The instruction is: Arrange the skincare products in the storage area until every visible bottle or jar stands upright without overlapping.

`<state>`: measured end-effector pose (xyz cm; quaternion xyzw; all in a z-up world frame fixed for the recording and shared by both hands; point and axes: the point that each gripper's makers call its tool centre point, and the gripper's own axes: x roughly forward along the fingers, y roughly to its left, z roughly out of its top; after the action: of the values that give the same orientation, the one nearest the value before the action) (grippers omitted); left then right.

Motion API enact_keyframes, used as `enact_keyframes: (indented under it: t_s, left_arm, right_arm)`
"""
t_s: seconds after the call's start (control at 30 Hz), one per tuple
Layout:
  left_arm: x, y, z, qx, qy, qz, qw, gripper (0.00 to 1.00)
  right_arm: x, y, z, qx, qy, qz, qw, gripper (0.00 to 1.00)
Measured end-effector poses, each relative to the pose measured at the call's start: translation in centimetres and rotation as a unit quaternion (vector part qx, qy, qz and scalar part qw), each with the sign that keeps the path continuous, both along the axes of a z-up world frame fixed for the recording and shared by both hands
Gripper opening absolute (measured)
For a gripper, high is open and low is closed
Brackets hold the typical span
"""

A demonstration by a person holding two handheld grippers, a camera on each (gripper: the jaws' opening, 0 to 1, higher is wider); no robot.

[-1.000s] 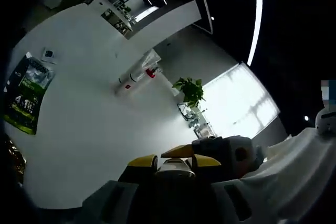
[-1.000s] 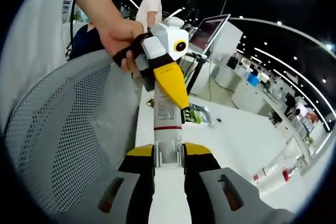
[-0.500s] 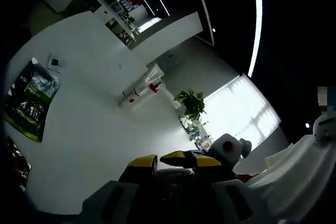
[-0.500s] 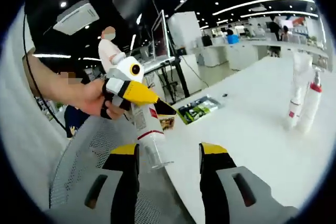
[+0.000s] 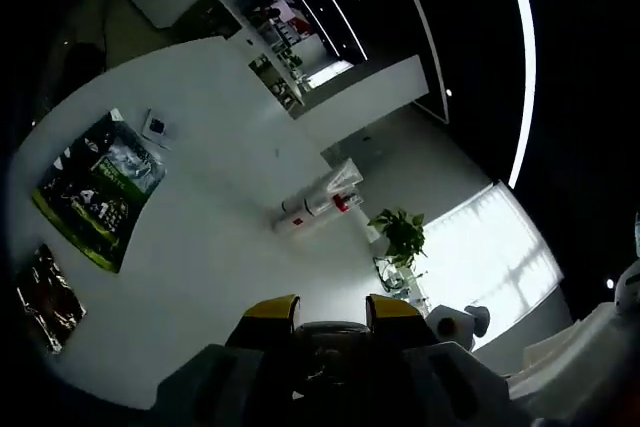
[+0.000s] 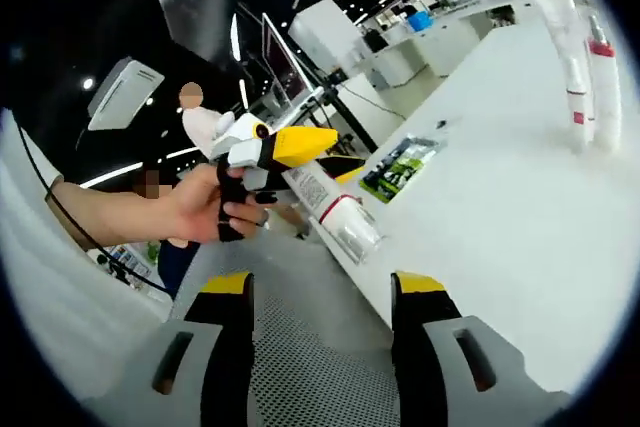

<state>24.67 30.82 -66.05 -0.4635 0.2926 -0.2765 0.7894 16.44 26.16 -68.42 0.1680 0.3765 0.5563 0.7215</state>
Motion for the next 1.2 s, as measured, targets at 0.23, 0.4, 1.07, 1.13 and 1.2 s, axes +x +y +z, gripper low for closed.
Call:
enact_keyframes:
  t_s: [0.23, 0.4, 1.07, 1.13, 1.2]
  left_arm:
    - [1.0, -1.5, 3.0, -0.046, -0.046, 0.012, 0.9978, 0.26]
    - [0.2, -3.6, 3.1, -0.019, -0.075, -0.035, 0.9964, 0.26]
    - [-4.9, -6.9, 0.2, 0.204, -0.236, -0.197, 0.9296, 0.26]
    - [-5.2, -7.0, 0.1, 0.221, -0.255, -0.208, 0.9182, 0.26]
    - [-5.4, -7.2, 0.1, 0.238, -0.273, -0.212, 0.9077, 0.26]
  right_arm:
    - [-0.5, 1.0, 2.4, 0.073, 0.071, -0.002, 0.9948, 0.46]
    - [2.2, 0.3, 4.6, 0.140, 0.113, -0.071, 0.9811, 0.47]
    - [6.0, -3.2, 3.4, 0.231, 0.246, -0.212, 0.9172, 0.26]
    - [5.9, -3.3, 3.3, 0.229, 0.250, -0.215, 0.9159, 0.23]
    - [5.7, -3.4, 3.3, 0.232, 0.259, -0.216, 0.9123, 0.23]
